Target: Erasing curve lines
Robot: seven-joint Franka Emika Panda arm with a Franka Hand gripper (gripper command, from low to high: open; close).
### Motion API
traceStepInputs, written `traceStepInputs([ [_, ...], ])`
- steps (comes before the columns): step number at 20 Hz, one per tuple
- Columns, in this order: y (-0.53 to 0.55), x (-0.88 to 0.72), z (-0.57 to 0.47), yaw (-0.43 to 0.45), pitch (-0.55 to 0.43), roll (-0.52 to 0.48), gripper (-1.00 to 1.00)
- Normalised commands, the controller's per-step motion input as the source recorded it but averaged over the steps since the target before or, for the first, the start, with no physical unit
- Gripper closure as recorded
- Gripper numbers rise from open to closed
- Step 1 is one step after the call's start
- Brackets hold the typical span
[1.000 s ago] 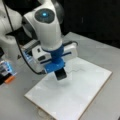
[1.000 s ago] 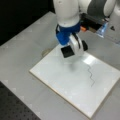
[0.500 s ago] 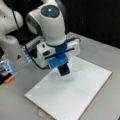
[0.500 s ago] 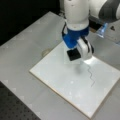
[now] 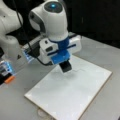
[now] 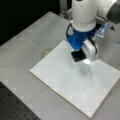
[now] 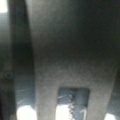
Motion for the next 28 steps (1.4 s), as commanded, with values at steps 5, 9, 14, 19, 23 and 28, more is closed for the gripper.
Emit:
traceStepInputs([
  [5,0.02,-0.35,-0.2,-0.024,-0.261,0.211,1.0],
  [9,-0.01,-0.32,-0.24,-0.015,-0.296,0.23,1.0],
  [14,-0.01,-0.3,-0.21,-0.035,-0.287,0.182,1.0],
  [19,0.0,-0.28,-0.16,-0.038,-0.273,0.151,1.0],
  [23,0.0,-0.28,-0.16,-0.037,-0.275,0.116,1.0],
  [28,-0.01,-0.28,-0.16,-0.03,-0.27,0.11,1.0],
])
